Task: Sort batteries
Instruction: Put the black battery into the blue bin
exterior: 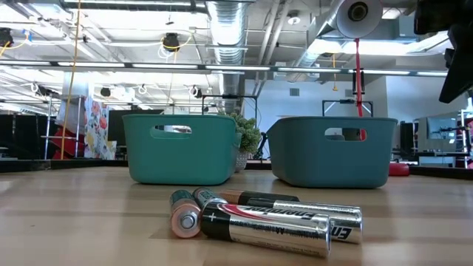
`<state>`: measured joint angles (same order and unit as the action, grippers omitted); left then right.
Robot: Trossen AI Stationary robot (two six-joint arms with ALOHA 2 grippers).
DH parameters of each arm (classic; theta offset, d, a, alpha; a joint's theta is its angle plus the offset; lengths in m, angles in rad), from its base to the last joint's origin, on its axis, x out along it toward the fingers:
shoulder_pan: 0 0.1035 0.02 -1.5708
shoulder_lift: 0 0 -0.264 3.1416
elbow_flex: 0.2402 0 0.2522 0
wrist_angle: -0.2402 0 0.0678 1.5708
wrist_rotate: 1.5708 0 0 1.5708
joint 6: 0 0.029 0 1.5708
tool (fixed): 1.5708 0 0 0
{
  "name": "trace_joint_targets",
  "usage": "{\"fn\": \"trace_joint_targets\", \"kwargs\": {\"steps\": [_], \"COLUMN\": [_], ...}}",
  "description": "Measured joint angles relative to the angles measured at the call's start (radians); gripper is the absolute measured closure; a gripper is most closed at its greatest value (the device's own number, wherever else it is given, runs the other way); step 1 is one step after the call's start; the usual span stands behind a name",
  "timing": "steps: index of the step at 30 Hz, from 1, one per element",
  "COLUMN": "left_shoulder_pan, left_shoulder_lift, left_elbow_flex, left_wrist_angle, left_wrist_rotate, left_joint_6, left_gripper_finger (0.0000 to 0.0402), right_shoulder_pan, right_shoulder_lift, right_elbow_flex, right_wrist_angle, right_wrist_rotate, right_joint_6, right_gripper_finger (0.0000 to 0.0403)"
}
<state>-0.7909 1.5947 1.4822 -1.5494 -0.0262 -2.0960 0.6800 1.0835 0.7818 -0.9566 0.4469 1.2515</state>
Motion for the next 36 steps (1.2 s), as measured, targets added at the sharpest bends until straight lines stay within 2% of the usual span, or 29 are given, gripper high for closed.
{"fn": "trace_joint_targets", "kwargs": {"steps": [6, 12, 21, 28, 33, 36], "left_shoulder_pan": [-0.021, -0.036, -0.058, -0.079, -0.095, -0.091], "left_shoulder_lift": [0.113, 0.215, 0.353, 0.431, 0.435, 0.436], "left_elbow_flex": [0.0, 0.0, 0.0, 0.0, 0.0, 0.0], "left_wrist_angle": [0.009, 0.114, 0.132, 0.144, 0.142, 0.082], "left_wrist_rotate": [0.198, 0.247, 0.451, 0.475, 0.418, 0.41], "left_joint_6": [0.139, 0.447, 0.761, 0.939, 0.955, 0.958], "left_gripper_finger": [0.0228, 0.0228, 0.0228, 0.0228, 0.0228, 0.0225], "right_shoulder_pan": [0.0, 0.0, -0.006, -0.04, -0.069, -0.085], "right_shoulder_lift": [0.002, 0.002, 0.002, 0.002, 0.002, 0.002], "right_elbow_flex": [0.0, 0.0, 0.0, 0.0, 0.0, 0.0], "right_wrist_angle": [0.015, 0.02, 0.067, 0.146, 0.208, 0.236], "right_wrist_rotate": [0.0, 0.0, 0.0, 0.0, 0.0, 0.0], "right_joint_6": [-0.005, -0.007, -0.003, -0.003, -0.003, -0.002], "right_gripper_finger": [0.031, 0.031, 0.031, 0.031, 0.031, 0.031]}}
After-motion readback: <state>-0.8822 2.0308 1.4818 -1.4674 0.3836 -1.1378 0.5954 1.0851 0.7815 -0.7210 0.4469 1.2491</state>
